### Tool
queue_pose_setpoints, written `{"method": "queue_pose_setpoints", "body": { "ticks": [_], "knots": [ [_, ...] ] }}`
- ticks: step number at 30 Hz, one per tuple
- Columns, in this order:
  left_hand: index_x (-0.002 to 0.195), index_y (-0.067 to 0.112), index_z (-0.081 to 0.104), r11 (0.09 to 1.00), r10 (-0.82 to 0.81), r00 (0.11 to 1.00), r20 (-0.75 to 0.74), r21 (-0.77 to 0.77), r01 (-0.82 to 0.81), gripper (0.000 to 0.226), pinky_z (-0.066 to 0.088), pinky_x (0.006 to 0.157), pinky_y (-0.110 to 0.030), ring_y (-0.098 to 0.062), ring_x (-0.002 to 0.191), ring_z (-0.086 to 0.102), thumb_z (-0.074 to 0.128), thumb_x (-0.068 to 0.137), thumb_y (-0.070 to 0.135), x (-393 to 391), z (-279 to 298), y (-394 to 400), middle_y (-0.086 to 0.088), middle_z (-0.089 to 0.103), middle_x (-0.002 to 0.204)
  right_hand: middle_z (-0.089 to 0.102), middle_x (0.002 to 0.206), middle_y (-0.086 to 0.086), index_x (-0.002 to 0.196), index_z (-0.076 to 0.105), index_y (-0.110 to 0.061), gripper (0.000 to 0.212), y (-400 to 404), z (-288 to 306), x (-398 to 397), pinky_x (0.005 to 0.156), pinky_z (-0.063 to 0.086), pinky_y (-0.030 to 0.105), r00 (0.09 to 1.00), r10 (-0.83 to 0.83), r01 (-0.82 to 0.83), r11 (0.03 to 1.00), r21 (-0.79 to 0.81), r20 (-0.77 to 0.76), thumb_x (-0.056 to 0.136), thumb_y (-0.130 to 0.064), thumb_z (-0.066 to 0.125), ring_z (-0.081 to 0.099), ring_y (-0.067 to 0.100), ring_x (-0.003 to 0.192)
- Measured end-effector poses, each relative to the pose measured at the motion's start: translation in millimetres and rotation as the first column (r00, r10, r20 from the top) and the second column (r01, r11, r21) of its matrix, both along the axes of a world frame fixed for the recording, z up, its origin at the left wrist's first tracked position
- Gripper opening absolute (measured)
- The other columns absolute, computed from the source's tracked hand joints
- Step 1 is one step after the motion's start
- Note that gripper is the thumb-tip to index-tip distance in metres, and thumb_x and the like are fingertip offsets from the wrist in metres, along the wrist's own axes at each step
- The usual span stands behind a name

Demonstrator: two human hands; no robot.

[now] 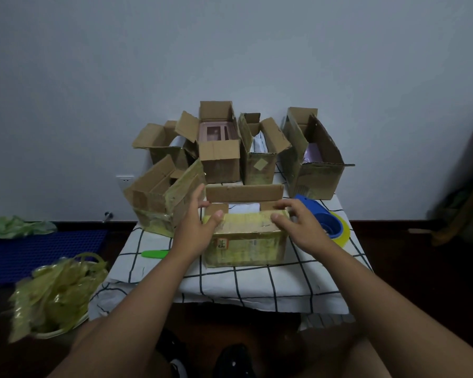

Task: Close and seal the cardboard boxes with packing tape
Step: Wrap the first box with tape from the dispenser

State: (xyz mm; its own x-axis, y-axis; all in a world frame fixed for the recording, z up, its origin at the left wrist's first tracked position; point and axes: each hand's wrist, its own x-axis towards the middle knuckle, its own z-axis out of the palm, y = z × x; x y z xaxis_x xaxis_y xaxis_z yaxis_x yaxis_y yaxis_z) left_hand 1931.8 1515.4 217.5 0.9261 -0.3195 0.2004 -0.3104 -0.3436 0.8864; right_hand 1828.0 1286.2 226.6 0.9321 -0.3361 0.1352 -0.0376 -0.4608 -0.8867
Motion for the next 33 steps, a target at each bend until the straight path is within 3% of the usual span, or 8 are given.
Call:
{"method": "queue_pose_setpoints", "body": {
  "ticks": [5,9,13,18,22,25,28,33],
  "knots": [
    [0.153,0.044,0.003,0.959,-0.079,0.982,0.171,0.280,0.028,0.082,0.020,0.114,-0.046,-0.025,0.146,0.020,0.060,0.095,0.038,6.5,8.2,0.8,0.011,0.010,0.162,0.016,0.159,-0.005,0.156,0.015,-0.029,0.085,-2.3,-6.0,2.3,0.113,0.037,0.045,1.000,-0.027,0.027,0.999,-0.027,-0.001,0.092,-0.023,0.070,0.030,0.022,0.142],
    [0.149,0.038,0.029,0.941,-0.095,0.960,0.262,0.338,0.000,0.063,0.032,0.107,-0.047,-0.030,0.134,0.033,0.059,0.094,0.038,13.8,7.8,0.7,0.007,0.033,0.152,0.001,0.165,-0.014,0.157,-0.004,-0.035,0.097,-3.3,13.9,12.8,0.120,0.022,0.050,0.995,0.057,-0.080,0.950,-0.301,-0.086,0.091,-0.019,0.065,0.008,0.023,0.151],
    [0.101,0.023,0.063,0.981,-0.054,0.926,0.373,0.193,-0.020,0.016,0.050,0.085,-0.044,-0.018,0.099,0.056,0.066,0.089,0.033,9.5,0.7,0.4,0.007,0.055,0.106,0.037,0.155,-0.002,0.156,0.026,-0.030,0.065,5.2,21.6,18.2,0.116,0.026,0.045,0.980,0.097,-0.168,0.874,-0.456,-0.177,0.098,-0.019,0.052,0.016,0.022,0.149],
    [0.078,0.016,0.067,0.980,-0.027,0.935,0.354,0.195,-0.046,0.031,0.048,0.079,-0.035,-0.017,0.094,0.057,0.073,0.082,0.046,3.4,-0.7,0.0,0.007,0.060,0.094,0.048,0.150,-0.004,0.141,0.054,-0.019,0.039,11.6,7.2,8.3,0.114,0.028,0.036,0.989,0.123,-0.150,0.787,-0.598,-0.085,0.105,-0.030,0.044,0.031,0.019,0.145],
    [0.107,0.018,0.066,0.897,-0.112,0.912,0.394,0.435,-0.078,0.064,0.038,0.103,-0.040,-0.025,0.137,0.037,0.052,0.079,0.074,-9.6,8.7,-1.0,0.005,0.057,0.134,0.026,0.161,-0.014,0.153,0.035,-0.025,0.066,9.8,5.4,-1.0,0.114,0.029,0.041,0.968,0.146,-0.247,0.717,-0.652,-0.206,0.097,-0.060,0.040,0.010,0.010,0.151],
    [0.150,0.028,0.030,0.750,-0.280,0.930,0.240,0.658,0.056,0.095,0.033,0.113,-0.047,-0.018,0.150,0.005,0.056,0.074,0.079,-18.5,10.3,-1.1,0.010,0.023,0.160,0.013,0.164,-0.015,0.157,0.022,-0.027,0.082,7.3,4.9,-1.7,0.117,0.026,0.042,0.955,0.151,-0.289,0.668,-0.686,-0.256,0.090,-0.069,0.041,0.001,0.009,0.152],
    [0.155,0.035,0.012,0.649,-0.343,0.910,0.234,0.759,0.049,0.089,0.032,0.114,-0.044,-0.017,0.150,-0.011,0.054,0.084,0.068,-20.0,5.7,-1.9,0.013,0.003,0.164,0.009,0.165,-0.014,0.158,0.018,-0.025,0.087,5.8,4.8,-2.4,0.117,0.028,0.045,0.946,0.173,-0.314,0.685,-0.657,-0.273,0.089,-0.066,0.049,-0.003,0.008,0.152],
    [0.155,0.033,0.017,0.710,-0.338,0.900,0.276,0.703,0.051,0.081,0.030,0.113,-0.046,-0.019,0.150,-0.012,0.052,0.088,0.063,-27.2,6.4,-4.8,0.011,0.004,0.164,0.013,0.165,-0.012,0.157,0.022,-0.023,0.086,-0.1,9.2,-9.8,0.117,0.028,0.041,0.961,0.175,-0.275,0.720,-0.638,-0.216,0.089,-0.058,0.060,-0.001,0.010,0.152]
  ]
}}
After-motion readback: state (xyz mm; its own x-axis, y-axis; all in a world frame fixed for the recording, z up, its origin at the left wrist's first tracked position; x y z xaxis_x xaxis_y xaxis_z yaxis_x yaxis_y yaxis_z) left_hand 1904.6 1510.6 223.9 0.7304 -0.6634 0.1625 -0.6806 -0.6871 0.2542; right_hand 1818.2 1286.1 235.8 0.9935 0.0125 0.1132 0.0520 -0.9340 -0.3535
